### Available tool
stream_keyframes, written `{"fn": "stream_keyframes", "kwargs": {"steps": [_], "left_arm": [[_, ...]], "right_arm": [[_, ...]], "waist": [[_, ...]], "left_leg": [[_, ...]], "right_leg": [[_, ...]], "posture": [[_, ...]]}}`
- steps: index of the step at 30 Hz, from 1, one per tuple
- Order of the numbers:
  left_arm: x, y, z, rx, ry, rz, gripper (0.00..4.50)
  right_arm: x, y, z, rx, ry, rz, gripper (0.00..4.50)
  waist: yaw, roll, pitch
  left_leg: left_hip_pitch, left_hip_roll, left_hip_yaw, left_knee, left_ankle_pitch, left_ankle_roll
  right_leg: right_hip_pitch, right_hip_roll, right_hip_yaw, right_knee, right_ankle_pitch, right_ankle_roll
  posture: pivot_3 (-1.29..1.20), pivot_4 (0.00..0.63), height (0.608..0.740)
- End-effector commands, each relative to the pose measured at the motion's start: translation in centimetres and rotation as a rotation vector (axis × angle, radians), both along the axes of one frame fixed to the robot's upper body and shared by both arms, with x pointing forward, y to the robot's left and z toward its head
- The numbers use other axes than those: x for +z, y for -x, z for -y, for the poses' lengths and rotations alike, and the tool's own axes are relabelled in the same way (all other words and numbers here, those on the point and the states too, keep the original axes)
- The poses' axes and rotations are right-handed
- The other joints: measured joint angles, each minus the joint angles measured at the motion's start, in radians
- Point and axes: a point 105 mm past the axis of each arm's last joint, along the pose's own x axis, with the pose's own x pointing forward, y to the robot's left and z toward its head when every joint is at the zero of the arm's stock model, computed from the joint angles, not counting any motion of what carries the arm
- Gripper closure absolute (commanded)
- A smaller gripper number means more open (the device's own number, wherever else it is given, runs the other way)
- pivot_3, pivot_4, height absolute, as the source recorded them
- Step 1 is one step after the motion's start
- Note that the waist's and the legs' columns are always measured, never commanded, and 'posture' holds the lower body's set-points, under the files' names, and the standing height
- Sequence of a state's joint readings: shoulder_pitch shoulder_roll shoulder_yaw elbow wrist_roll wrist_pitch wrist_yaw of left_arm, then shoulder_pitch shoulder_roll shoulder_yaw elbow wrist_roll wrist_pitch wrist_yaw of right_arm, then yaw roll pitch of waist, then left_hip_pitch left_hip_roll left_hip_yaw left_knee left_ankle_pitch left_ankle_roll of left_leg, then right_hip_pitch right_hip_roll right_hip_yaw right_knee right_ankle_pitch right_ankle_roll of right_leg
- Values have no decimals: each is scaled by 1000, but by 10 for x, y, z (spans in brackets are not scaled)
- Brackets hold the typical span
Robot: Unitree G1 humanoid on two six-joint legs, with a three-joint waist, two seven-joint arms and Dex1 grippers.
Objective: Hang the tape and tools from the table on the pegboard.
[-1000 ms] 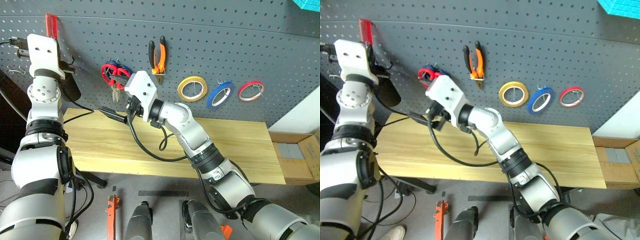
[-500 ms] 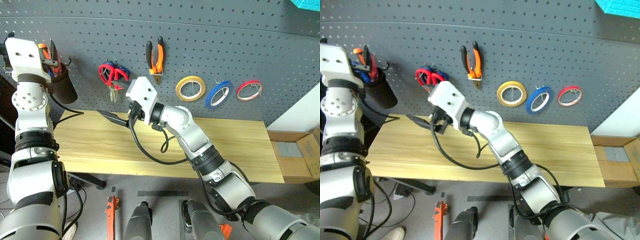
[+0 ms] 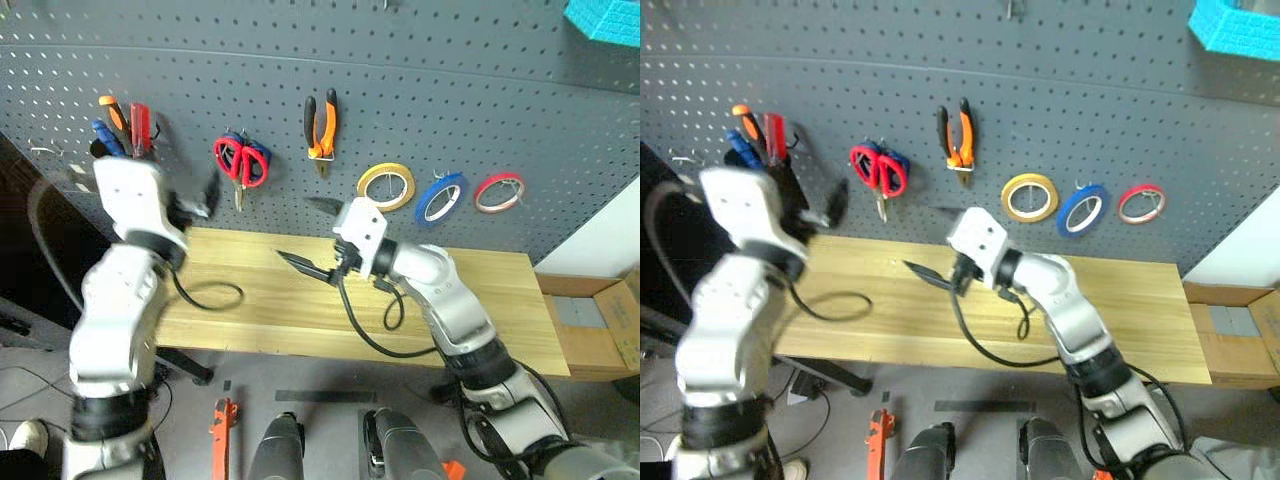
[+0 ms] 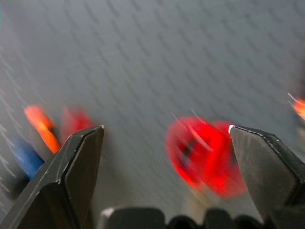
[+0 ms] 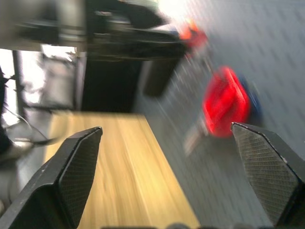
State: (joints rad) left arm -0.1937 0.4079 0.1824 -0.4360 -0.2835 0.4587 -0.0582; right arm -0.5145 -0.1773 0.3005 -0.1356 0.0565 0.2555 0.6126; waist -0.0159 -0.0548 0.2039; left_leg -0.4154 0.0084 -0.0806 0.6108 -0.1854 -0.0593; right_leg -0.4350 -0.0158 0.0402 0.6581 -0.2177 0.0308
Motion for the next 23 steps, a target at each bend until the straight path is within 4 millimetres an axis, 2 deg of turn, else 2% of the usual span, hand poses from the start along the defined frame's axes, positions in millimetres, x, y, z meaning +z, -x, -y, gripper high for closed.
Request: {"fn": "stream_keyframes", "kwargs": {"steps": [1, 3, 5, 6, 8, 12, 15, 17, 23], "left_arm": [[-27, 8, 22, -38, 60, -80, 15], [-42, 7, 25, -44, 87, -130, 15], [-54, 6, 33, -81, 83, -164, 15], [-64, 4, 33, -91, 103, -192, 15], [-83, 0, 29, -81, 111, -249, 15], [-123, -3, 6, -16, 160, -383, 15], [-150, 5, -8, 30, 137, -480, 15], [-157, 8, -11, 29, 118, -503, 15], [-151, 8, -23, 40, 153, -496, 15]], "right_arm": [[-16, -11, 29, -196, -30, -82, 0], [-32, -15, 38, -264, -1, -111, 0], [-48, -20, 51, -347, 6, -148, 0], [-63, -24, 64, -427, 9, -190, 0], [-83, -29, 82, -541, 22, -241, 0], [-94, -34, 100, -666, -23, -310, 0], [-102, -35, 110, -744, -65, -368, 0], [-107, -34, 114, -772, -95, -411, 0], [-118, -30, 125, -825, -101, -464, 0]], "waist": [[0, 1, -14], [-2, 0, -15], [-12, 6, -26], [-15, 8, -36], [-18, 12, -54], [-26, 17, -70], [-35, 17, -77], [-40, 17, -84], [-39, 19, -87]], "left_leg": [[0, 1, 0, 0, 1, -1], [8, 2, 1, 1, 2, -1], [16, 5, 2, 1, 2, -1], [17, 7, 1, -1, 2, -1], [20, 6, 2, 0, 1, -3], [22, 6, 4, 1, 1, -3], [20, 6, 4, 1, 2, 0], [20, 6, 4, -1, 2, 1], [21, 6, 3, -1, 1, 1]], "right_leg": [[1, 1, 0, 0, 0, 0], [9, 3, 0, -1, -1, 2], [18, 6, 0, -8, 1, -7], [21, 8, -1, -16, 4, -7], [26, 7, 0, -18, 4, -6], [30, 7, 2, -25, 5, -4], [29, 7, 2, -24, 6, -2], [28, 7, 2, -23, 6, -2], [27, 8, 3, -18, 3, -2]], "posture": [[44, 68, 740], [31, 60, 740], [26, 58, 740], [11, 52, 740], [0, 45, 740], [-20, 34, 740], [-25, 33, 740], [-30, 33, 740], [-23, 31, 740]]}}
